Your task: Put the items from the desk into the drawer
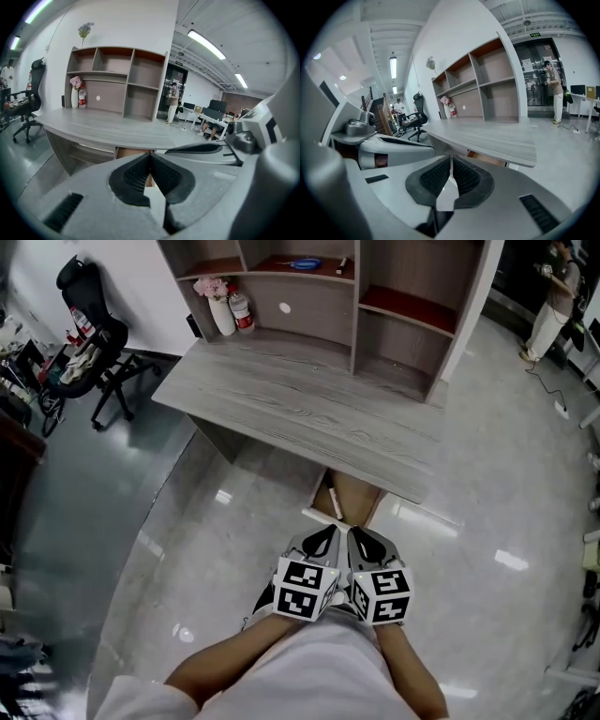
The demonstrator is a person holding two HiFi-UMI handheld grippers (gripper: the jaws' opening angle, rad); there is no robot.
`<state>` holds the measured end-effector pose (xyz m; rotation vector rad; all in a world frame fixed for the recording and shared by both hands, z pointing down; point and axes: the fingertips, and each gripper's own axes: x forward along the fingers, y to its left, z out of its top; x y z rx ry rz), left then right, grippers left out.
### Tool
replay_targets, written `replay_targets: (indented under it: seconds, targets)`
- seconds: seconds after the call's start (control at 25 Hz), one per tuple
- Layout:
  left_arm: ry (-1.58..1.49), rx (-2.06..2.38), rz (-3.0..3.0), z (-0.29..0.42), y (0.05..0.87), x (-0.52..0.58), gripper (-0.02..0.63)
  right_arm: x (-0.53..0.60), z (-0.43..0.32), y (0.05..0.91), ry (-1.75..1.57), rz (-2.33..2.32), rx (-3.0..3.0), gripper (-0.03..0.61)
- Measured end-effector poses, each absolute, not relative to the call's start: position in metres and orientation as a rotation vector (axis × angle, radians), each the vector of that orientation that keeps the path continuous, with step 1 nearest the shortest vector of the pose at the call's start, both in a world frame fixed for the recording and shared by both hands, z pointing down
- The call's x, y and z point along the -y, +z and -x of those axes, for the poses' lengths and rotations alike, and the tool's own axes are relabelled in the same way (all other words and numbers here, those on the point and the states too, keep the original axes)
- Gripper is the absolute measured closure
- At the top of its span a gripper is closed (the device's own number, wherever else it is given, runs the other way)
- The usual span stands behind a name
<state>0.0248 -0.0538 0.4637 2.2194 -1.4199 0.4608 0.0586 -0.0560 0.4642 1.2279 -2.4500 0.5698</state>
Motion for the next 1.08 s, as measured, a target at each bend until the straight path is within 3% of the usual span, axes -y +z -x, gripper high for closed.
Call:
replay_targets:
  seconds: [0.08, 1.08]
  targets:
    - [0.453, 1.419, -2.238, -0.0300, 0.4593, 0.0515, 0.611, 0.0540, -0.0623, 0.4585, 0.541, -1.224, 2.463, 0.577]
    - [0.478, 1.446, -2.236, -0.0281, 0.4593, 0.0524, 0.611, 0.0584, -0.0611, 0.4568, 0.529, -1.211, 2.476, 0.577]
